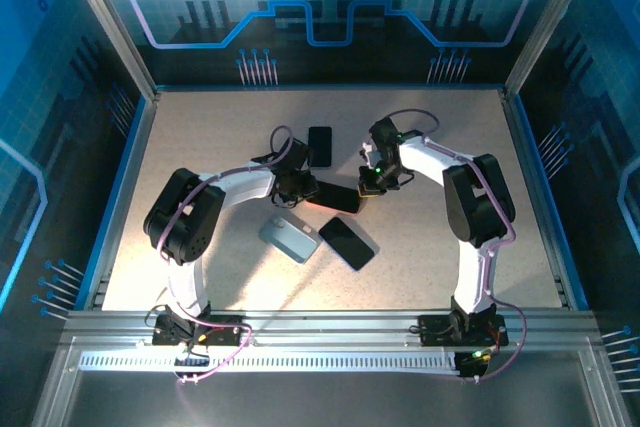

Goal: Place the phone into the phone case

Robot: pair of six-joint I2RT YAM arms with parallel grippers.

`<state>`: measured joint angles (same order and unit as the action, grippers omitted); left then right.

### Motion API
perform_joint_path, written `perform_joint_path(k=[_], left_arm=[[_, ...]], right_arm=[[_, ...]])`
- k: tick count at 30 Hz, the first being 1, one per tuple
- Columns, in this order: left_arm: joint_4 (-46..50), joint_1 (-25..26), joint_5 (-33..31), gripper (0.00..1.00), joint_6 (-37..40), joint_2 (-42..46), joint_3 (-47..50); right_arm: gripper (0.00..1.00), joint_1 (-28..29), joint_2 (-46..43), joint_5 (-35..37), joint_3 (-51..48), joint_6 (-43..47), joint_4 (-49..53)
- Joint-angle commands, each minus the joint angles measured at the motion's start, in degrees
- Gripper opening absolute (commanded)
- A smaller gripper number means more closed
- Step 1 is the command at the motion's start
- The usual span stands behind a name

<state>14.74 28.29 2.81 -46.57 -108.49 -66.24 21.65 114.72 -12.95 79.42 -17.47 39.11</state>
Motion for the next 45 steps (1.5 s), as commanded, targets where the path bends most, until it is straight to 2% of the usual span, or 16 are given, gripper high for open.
perform_joint_path(k=[1,12,27,36,45], left_arm=[[1.88,0.15,0.81,0.23,-0.28,-1.81,0.87],[1.39,0.16,0.97,0.23,-0.37,-1.64,1.28],[1.32,0.24,1.28,0.23,-0.38,-2.35,1.15],[2.58,1.43,1.39,0.23,0.97,-6.43,-3.84],[3.49,3.65,2.3,0.23,1.2,-12.26,-11.14]], right_arm=[[0.0,3.68,4.51,4.48,-2.9,0.95,2.09],[0.0,7.31,7.57,2.97,-8.31,-1.19,-0.36],[0.0,8.5,10.66,0.66,-12.65,-3.26,-5.13],[0.0,3.64,2.21,-2.93,-15.07,-6.09,-7.98],[0.0,-1.1,-3.01,-3.17,-17.79,-6.9,-8.92]])
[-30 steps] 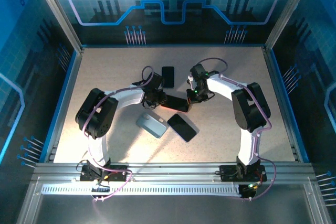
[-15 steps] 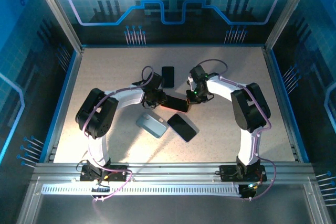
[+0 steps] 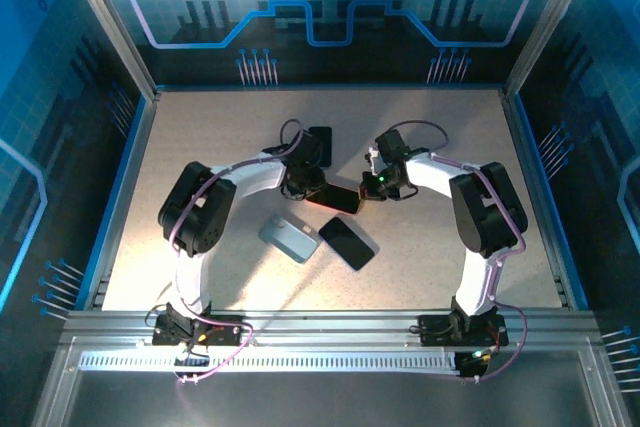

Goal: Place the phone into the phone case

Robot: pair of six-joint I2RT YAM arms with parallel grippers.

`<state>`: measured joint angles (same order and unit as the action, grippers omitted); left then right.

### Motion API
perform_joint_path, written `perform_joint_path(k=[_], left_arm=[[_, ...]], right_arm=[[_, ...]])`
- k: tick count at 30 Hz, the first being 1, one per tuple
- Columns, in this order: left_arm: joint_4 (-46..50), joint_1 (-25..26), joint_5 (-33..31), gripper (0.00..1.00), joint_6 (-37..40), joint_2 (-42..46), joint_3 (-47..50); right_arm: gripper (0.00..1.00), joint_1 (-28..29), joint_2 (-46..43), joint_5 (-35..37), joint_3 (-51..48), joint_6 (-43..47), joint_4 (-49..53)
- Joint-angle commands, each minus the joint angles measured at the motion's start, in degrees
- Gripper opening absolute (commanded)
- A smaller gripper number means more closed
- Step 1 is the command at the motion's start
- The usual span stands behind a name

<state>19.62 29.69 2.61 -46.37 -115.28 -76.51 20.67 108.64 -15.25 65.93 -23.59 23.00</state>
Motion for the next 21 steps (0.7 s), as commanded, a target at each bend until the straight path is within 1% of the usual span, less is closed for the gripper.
perform_joint_path(k=[1,21], left_arm=[[-1.37,2.29,2.61,0.23,1.02,-5.92,-1.51],[-0.91,5.95,5.29,0.23,0.39,-12.89,-10.33]], right_arm=[[0.0,-0.33,2.79,-1.09,-4.72,-0.7,7.0],[0.0,-3.16,-5.57,-0.96,-8.36,-2.49,7.31]])
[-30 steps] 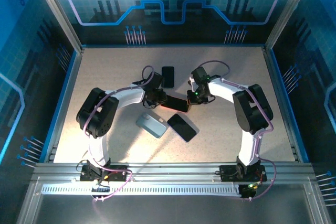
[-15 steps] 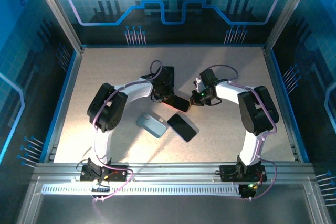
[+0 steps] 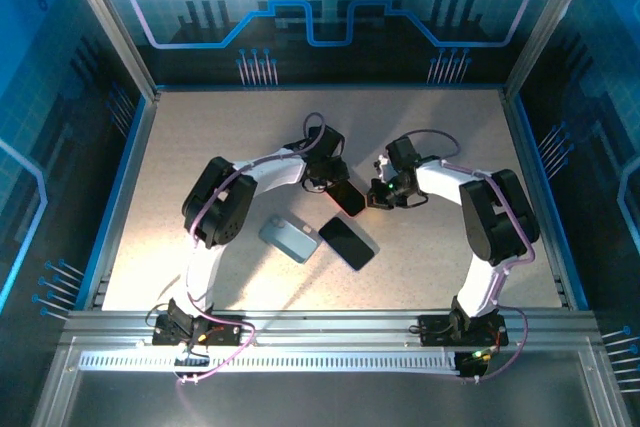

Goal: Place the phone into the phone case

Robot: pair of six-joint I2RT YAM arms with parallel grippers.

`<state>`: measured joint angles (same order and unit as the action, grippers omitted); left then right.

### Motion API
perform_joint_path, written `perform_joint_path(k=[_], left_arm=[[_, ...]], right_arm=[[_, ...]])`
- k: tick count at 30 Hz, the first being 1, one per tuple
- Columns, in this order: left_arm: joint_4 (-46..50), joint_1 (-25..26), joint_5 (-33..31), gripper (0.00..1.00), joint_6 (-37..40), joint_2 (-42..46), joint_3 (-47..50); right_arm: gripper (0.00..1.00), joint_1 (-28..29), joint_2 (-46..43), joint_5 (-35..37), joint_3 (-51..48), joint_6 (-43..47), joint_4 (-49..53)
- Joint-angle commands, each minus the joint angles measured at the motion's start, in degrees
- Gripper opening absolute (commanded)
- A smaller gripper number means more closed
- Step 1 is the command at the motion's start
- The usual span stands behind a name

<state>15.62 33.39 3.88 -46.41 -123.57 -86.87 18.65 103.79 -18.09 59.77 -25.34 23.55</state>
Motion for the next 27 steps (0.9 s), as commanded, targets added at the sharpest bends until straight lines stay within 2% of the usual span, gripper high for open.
perform_joint_path(k=[1,14,21,27], left_arm=[[3.08,2.53,4.14,0.23,0.43,-4.95,-0.37],[4.5,3.14,4.61,0.23,1.48,-8.87,-8.53],[3.33,2.28,1.93,0.23,3.0,-2.25,-5.97],[1.26,0.54,1.93,0.24,1.78,4.57,0.83]], right_arm=[[0.0,-1.25,-1.19,1.75,-2.37,-0.86,6.74],[0.0,-1.28,-6.46,-0.96,-6.08,-1.08,3.71],[0.0,0.27,-10.35,-3.04,-6.69,-0.32,2.3],[0.0,3.94,-8.67,-4.02,-7.46,-1.33,0.51]])
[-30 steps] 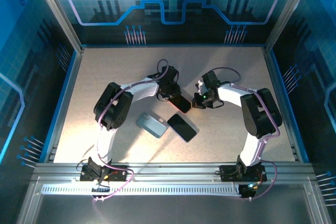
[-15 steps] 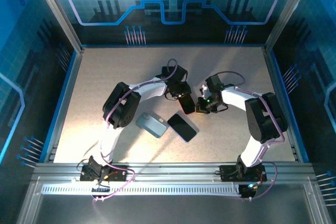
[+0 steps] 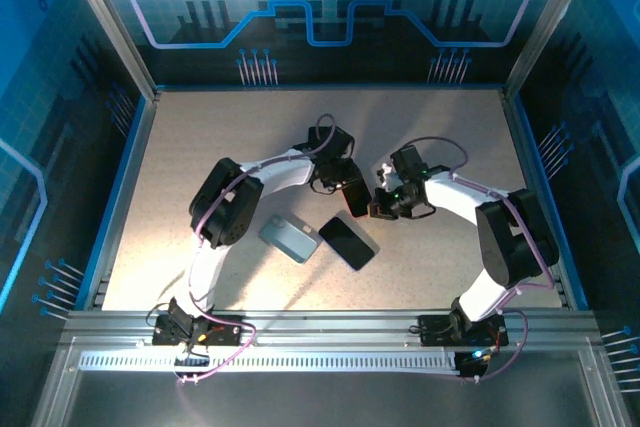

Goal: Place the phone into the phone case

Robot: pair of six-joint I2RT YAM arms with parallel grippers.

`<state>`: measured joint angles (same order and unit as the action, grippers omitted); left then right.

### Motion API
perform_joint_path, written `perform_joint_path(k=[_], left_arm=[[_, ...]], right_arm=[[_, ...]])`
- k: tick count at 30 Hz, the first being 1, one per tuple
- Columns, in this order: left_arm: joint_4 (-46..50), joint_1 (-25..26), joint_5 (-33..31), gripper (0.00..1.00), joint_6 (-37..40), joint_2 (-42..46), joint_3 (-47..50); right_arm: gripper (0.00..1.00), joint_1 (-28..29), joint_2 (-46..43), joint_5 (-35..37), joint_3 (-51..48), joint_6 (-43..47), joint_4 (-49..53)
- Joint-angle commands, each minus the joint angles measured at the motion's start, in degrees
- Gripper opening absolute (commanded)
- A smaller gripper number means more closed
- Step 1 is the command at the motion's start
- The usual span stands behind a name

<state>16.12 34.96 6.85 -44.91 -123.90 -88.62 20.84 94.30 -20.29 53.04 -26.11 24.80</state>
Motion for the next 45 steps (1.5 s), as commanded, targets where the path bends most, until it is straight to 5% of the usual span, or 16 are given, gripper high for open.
perform_joint_path(k=[1,11,34,45], left_arm=[[0.69,-1.21,-1.09,0.24,0.26,5.51,3.62],[-0.36,-1.4,-0.7,0.24,-0.97,5.21,9.3],[-1.72,-1.4,0.46,0.24,-2.82,-1.51,0.49],[-2.53,-2.19,-1.0,0.24,-2.58,3.33,3.34]], right_arm=[[0.0,2.01,0.95,-1.89,-1.02,-0.84,-1.23],[0.0,2.99,2.63,-2.21,-1.84,-0.71,-1.73],[0.0,2.55,7.37,-0.43,1.32,0.06,-3.47],[0.0,0.56,9.71,-0.18,5.87,0.93,-3.88]])
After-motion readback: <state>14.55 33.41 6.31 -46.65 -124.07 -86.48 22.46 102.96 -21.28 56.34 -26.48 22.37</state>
